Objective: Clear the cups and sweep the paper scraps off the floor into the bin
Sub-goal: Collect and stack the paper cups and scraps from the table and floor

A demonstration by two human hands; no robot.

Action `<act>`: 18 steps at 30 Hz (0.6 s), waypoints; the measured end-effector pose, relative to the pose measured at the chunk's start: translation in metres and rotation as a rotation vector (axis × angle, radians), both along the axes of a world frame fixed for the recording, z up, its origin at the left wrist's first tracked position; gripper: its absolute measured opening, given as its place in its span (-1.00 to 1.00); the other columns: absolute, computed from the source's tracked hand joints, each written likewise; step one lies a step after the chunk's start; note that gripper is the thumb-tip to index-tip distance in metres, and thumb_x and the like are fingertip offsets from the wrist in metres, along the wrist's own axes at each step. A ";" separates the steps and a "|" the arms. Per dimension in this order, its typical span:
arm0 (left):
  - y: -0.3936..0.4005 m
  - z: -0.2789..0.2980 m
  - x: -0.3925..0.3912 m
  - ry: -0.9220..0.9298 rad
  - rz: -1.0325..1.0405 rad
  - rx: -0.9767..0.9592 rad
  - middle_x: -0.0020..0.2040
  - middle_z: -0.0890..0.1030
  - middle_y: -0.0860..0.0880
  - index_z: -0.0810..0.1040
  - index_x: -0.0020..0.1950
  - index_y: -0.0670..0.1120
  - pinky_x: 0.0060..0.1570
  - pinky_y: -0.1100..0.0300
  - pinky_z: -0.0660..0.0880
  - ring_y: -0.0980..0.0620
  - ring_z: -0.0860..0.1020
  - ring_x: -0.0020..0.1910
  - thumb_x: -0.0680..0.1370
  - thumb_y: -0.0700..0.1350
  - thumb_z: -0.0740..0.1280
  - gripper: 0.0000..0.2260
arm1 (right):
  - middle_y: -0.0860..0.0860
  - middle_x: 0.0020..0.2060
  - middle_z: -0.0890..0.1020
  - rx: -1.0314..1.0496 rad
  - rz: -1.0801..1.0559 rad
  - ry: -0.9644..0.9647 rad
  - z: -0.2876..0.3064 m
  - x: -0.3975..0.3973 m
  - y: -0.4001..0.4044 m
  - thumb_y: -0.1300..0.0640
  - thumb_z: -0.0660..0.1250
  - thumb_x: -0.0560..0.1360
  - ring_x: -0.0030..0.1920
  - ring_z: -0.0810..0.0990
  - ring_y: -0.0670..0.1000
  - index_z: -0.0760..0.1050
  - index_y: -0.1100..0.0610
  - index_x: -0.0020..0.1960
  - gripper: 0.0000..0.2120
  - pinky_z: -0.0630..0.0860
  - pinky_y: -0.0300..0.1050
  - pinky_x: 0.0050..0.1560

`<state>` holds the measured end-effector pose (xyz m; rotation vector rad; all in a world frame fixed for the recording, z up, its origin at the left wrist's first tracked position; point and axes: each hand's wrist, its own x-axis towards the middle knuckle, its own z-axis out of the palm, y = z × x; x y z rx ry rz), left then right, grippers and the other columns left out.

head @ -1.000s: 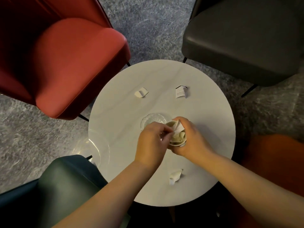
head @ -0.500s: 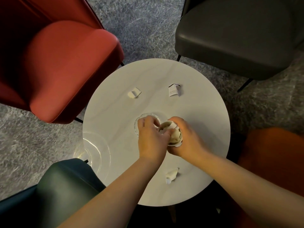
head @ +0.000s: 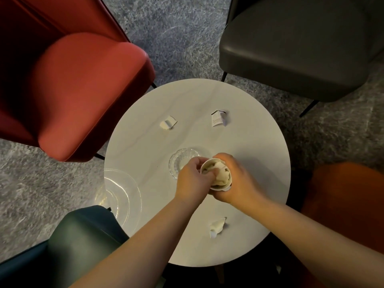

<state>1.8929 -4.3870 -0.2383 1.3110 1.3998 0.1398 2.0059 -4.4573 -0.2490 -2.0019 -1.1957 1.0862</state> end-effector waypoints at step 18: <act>0.138 -0.047 -0.017 0.179 0.162 0.305 0.01 0.64 0.02 0.61 0.08 -0.04 0.07 0.05 0.55 -0.01 0.60 -0.02 0.58 -0.04 0.36 -0.87 | -0.14 0.04 0.56 0.102 -0.202 0.040 0.006 0.038 0.024 0.01 0.58 0.23 0.03 0.58 -0.09 0.34 -0.18 0.16 -0.39 0.59 -0.04 -0.01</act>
